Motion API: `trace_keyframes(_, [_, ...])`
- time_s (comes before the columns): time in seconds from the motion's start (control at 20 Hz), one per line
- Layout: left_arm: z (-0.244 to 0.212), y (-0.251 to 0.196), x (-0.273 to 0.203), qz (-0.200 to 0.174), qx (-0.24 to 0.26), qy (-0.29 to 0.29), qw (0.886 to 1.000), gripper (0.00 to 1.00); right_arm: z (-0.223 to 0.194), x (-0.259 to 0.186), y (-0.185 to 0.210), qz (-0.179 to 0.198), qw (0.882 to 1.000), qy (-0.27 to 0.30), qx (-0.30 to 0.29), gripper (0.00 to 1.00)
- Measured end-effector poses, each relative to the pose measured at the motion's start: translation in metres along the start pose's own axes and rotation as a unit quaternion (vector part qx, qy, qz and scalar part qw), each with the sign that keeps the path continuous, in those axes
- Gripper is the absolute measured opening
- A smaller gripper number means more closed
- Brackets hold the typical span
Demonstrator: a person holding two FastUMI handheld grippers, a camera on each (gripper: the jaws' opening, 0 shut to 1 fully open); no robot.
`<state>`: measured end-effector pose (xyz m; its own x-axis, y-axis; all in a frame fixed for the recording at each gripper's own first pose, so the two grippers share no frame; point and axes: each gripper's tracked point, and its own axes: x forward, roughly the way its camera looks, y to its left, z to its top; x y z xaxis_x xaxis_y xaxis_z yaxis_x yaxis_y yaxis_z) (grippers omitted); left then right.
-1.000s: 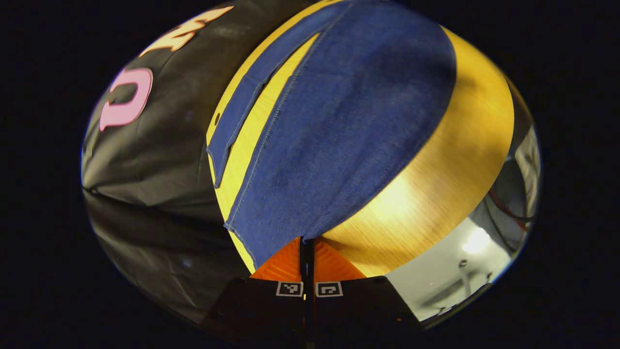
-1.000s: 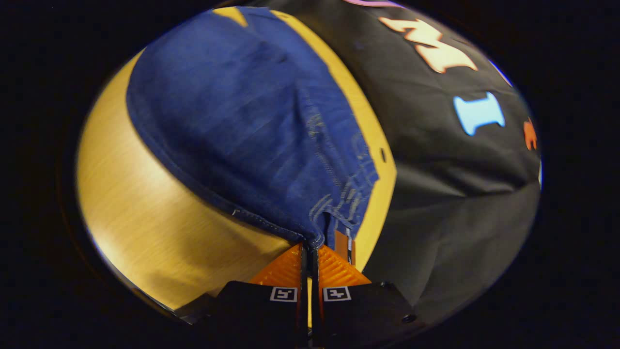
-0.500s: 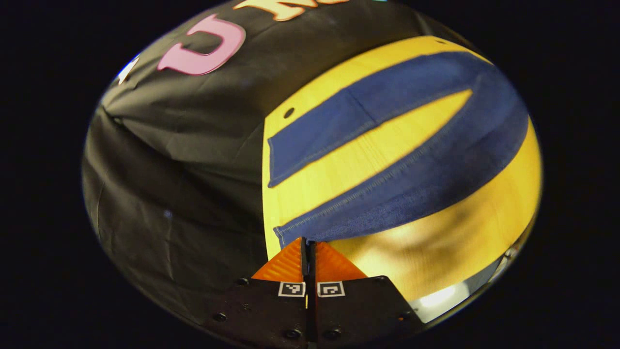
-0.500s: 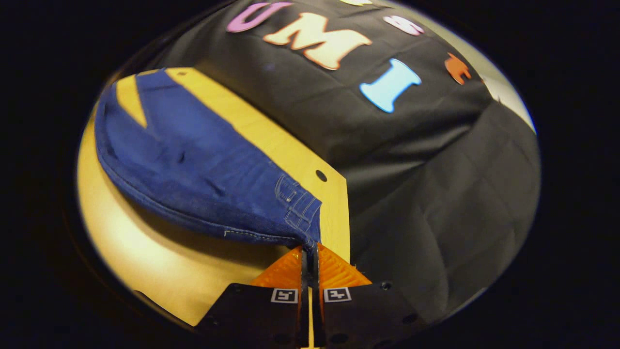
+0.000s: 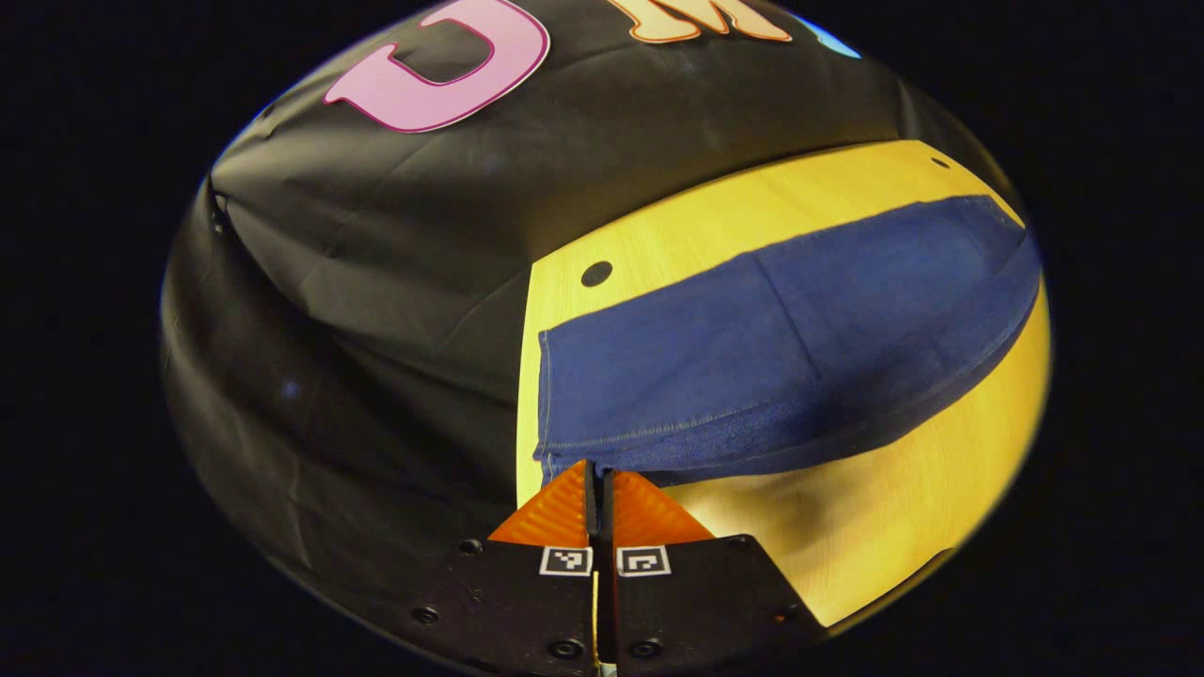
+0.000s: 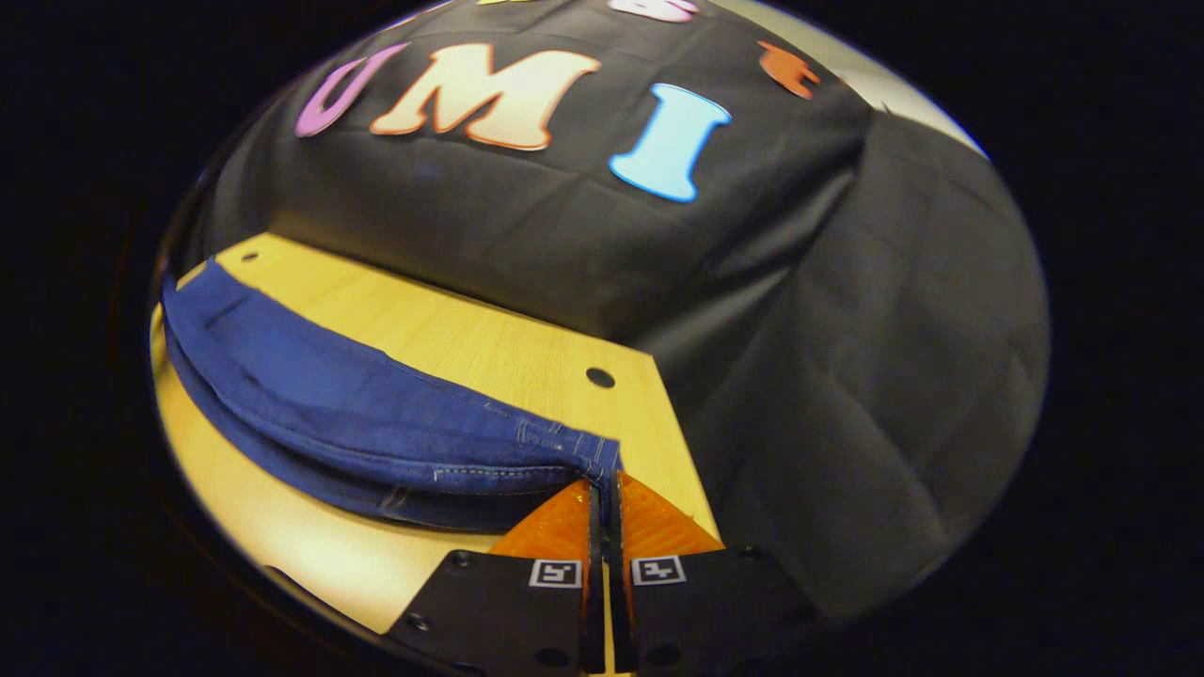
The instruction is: Grasp the waist and the cuffs of the jeans and fold them to make the two legs overlap; first hold the waist and fold one-third of the jeans toward the cuffs, then hold the cuffs and fold the remaining one-third in the same direction to finish folding.
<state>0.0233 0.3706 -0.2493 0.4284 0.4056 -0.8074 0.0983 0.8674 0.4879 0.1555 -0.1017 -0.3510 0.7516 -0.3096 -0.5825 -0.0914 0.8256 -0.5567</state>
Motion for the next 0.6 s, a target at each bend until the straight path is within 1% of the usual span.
trace_keyframes(0.05, [0.007,0.003,0.012,0.000,-0.001,0.000,1.000,0.00,0.018,0.013,0.006,-0.001,0.999,-0.020,-0.035,0.05])
trace_keyframes(0.1, [0.011,0.005,0.022,-0.004,0.002,-0.001,1.000,0.00,0.030,0.021,0.020,0.003,0.998,-0.030,-0.057,0.08])
trace_keyframes(0.15, [0.017,0.005,0.029,-0.007,0.006,-0.001,1.000,0.00,0.031,0.030,0.030,0.009,0.998,-0.027,-0.060,0.05])
trace_keyframes(0.2, [0.024,0.004,0.036,-0.009,0.012,0.000,1.000,0.00,0.032,0.041,0.038,0.011,0.998,-0.021,-0.054,0.06])
trace_keyframes(0.3, [0.035,0.006,0.053,-0.013,0.023,0.005,1.000,0.00,0.025,0.061,0.039,0.006,0.999,0.010,-0.038,0.05])
trace_keyframes(0.4, [0.050,0.009,0.068,-0.023,0.017,0.000,1.000,0.00,0.014,0.068,0.036,0.000,0.999,0.041,-0.016,0.05])
trace_keyframes(0.5, [0.061,0.008,0.083,-0.050,-0.005,-0.002,0.999,0.00,0.003,0.083,0.034,-0.003,0.997,0.073,0.023,0.05])
trace_keyframes(0.6, [0.063,0.004,0.101,-0.084,-0.023,0.012,0.996,0.00,-0.001,0.098,0.038,0.007,0.992,0.100,0.072,0.06])
